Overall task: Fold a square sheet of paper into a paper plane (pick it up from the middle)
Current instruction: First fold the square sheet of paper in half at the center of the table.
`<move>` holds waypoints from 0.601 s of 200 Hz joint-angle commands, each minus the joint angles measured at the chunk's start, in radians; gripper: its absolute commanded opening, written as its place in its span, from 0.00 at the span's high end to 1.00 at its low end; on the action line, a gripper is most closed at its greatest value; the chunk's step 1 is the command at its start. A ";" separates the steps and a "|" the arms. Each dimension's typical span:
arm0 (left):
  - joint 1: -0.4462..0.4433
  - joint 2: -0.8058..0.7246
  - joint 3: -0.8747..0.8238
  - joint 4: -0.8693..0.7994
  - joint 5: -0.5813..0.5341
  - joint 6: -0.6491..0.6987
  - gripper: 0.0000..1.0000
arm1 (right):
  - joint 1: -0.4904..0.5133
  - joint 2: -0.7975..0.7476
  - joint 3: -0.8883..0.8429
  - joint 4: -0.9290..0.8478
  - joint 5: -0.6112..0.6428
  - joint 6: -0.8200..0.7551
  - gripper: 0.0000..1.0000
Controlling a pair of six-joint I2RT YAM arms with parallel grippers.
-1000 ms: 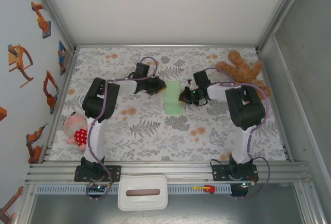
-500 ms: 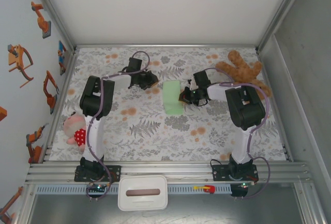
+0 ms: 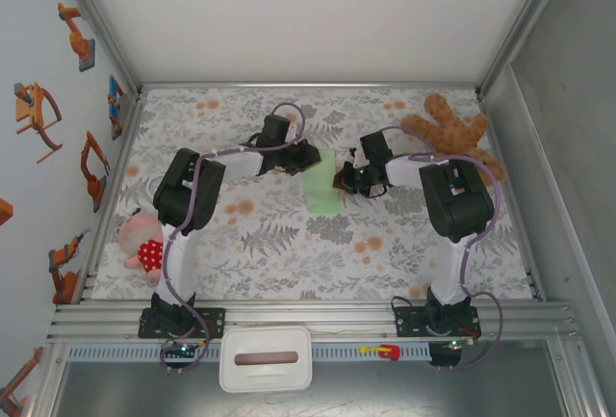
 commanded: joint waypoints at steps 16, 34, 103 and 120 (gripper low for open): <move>0.015 0.073 0.099 -0.131 -0.073 0.047 0.85 | 0.004 0.190 -0.129 -0.236 0.308 -0.012 1.00; 0.020 0.103 0.134 -0.186 -0.098 0.073 0.85 | 0.004 0.187 -0.131 -0.238 0.312 -0.013 1.00; 0.111 0.194 0.199 -0.216 -0.046 0.051 0.84 | 0.004 0.190 -0.137 -0.254 0.335 -0.018 1.00; 0.130 0.207 0.222 -0.229 -0.048 0.056 0.84 | 0.004 0.190 -0.140 -0.253 0.346 -0.016 1.00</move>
